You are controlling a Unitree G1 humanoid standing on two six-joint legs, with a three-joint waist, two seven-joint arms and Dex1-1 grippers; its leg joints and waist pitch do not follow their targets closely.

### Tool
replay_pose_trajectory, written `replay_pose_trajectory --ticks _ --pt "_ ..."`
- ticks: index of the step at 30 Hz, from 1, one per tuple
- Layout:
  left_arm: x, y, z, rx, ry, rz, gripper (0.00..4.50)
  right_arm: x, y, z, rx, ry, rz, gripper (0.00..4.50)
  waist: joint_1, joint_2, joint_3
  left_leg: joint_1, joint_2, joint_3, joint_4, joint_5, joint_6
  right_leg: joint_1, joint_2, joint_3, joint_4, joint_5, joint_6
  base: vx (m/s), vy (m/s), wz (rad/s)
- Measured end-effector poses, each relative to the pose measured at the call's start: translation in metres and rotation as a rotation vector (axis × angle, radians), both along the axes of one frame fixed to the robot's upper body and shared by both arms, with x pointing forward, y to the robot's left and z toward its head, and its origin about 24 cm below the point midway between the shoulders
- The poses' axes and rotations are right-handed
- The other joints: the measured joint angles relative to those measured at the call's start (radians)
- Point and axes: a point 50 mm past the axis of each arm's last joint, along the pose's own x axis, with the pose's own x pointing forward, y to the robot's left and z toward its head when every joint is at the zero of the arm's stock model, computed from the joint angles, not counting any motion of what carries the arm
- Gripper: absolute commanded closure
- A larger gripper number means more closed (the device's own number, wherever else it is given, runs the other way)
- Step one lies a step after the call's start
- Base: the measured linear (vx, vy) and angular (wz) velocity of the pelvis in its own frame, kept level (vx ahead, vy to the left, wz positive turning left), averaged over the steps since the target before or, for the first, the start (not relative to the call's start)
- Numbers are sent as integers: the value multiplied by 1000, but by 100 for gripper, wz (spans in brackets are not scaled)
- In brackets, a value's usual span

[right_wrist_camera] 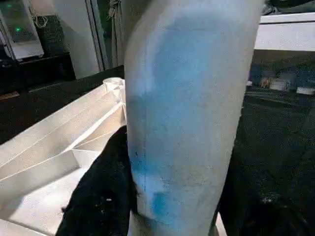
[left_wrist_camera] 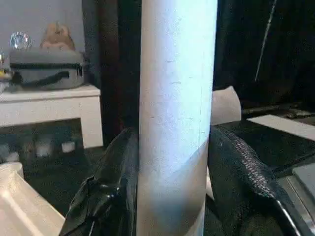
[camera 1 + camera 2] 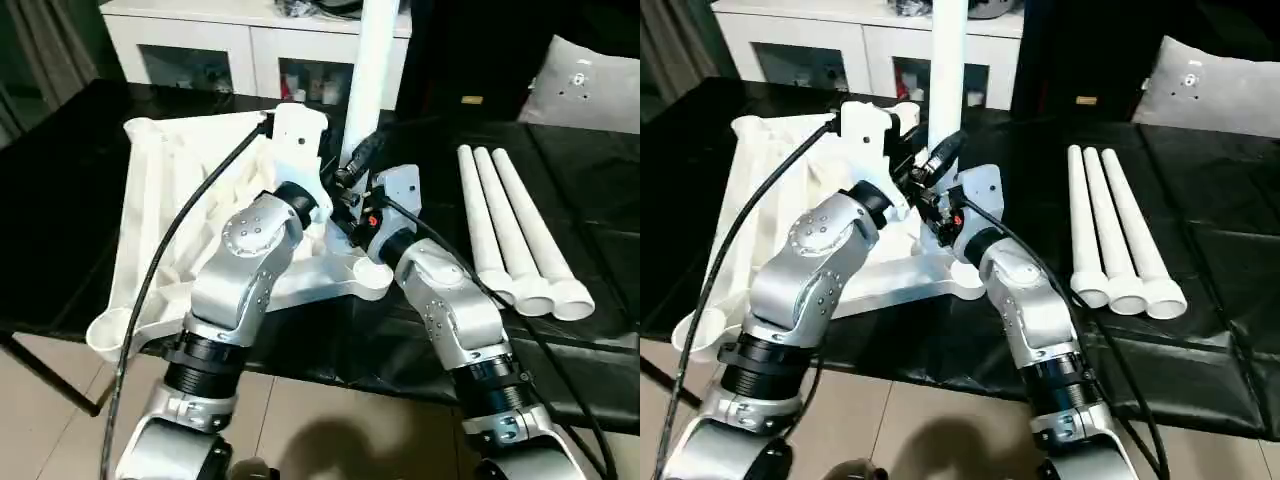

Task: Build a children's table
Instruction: Pick table leg

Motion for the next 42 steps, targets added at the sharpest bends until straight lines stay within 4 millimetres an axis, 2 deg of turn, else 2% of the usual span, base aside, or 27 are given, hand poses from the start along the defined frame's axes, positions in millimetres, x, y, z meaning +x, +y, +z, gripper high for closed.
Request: replay_pose_trajectory --ticks 7,12,13,18,24,33,37,42 --pt "-2 -3 1 112 -77 -3 271 0 1 0 3 1 4 264 0 0 0 0 0 0 0 0 0 0 0 0 0 0 0 0 0 0" --pt "0 -3 0 61 -44 -3 271 0 0 0 -2 3 3 264 -1 0 0 0 0 0 0 0 0 0 0 0 0 0 0 0 0 0" --pt "1 -1 -1 43 -29 0 271 0 0 -1 4 10 14 208 -1 0 0 0 0 0 0 0 0 0 0 0 0 0 0 0 0 0" --pt "10 14 -6 -5 34 71 271 -4 0 3 17 -6 92 167 -4 0 0 1 0 0 0 0 0 0 0 0 0 0 0 0 0 0" --pt "17 33 -7 -112 106 110 271 -11 -19 18 125 -20 216 114 8 0 0 0 0 0 0 0 0 0 0 0 -1 0 0 0 0 0" --pt "19 45 -2 -273 225 -16 271 -6 -83 29 273 20 143 41 21 0 0 0 0 1 0 0 0 0 0 0 0 0 -1 0 0 0" --pt "16 44 -5 -331 299 -119 271 -7 -89 31 312 27 169 6 23 0 0 0 0 1 0 0 0 0 0 0 0 0 -1 0 0 0" --pt "8 46 0 -391 347 -288 271 -11 -91 33 355 58 264 0 26 0 0 0 0 1 0 0 0 0 0 0 0 0 -1 0 0 0"
